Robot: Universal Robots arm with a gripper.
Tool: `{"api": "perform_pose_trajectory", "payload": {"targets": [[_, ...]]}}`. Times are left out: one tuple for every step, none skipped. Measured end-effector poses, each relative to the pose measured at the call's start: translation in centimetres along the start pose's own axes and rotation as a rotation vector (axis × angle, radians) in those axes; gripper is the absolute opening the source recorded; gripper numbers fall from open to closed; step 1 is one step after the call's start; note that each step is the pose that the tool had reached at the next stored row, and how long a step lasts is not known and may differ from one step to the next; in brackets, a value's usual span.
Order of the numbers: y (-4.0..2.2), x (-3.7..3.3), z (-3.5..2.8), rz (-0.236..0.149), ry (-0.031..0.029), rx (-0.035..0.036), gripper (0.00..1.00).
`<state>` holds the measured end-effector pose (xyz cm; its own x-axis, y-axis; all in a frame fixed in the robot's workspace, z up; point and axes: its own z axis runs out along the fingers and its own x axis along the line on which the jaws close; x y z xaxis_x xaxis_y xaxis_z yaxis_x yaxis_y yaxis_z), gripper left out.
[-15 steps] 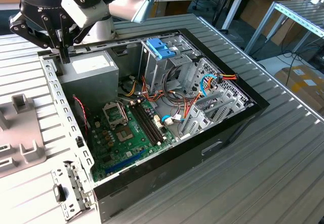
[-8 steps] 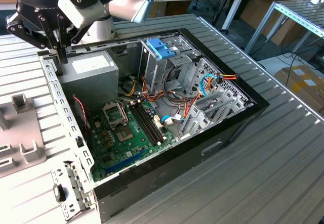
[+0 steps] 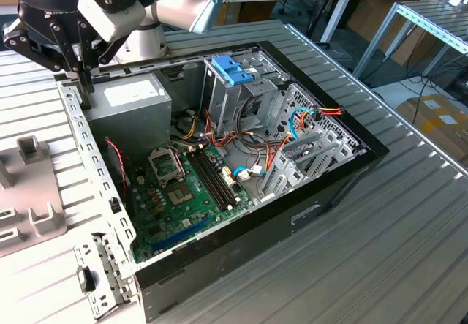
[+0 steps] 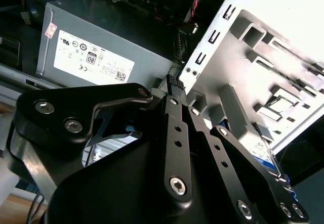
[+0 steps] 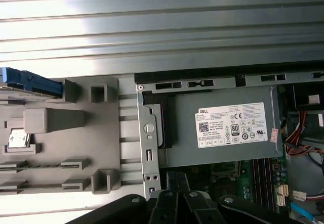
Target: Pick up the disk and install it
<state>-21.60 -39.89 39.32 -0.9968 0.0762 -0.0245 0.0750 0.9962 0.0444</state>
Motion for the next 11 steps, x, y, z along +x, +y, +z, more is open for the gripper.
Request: {"api": "perform_pose_trajectory", "payload": {"targets": [[0.0, 0.04, 0.0, 0.0, 0.0, 0.0, 0.11], [-0.01, 0.08, -0.01, 0.0, 0.0, 0.0, 0.11], [-0.01, 0.13, -0.01, 0.0, 0.0001, 0.0, 0.11], [-0.01, 0.17, -0.01, 0.0, 0.0, 0.0, 0.11], [-0.02, 0.24, -0.01, 0.0, 0.0, 0.0, 0.11], [-0.02, 0.28, -0.01, 0.0, 0.0, 0.0, 0.11], [-0.02, 0.32, -0.01, 0.0, 0.0001, 0.0, 0.11], [-0.03, 0.38, -0.01, 0.0, 0.0, 0.0, 0.11], [-0.03, 0.42, -0.01, 0.0, 0.0, 0.0, 0.11], [-0.04, 0.48, -0.01, 0.0, 0.0, 0.0, 0.11], [-0.04, 0.51, -0.02, 0.0, 0.0, 0.0, 0.11]]}}
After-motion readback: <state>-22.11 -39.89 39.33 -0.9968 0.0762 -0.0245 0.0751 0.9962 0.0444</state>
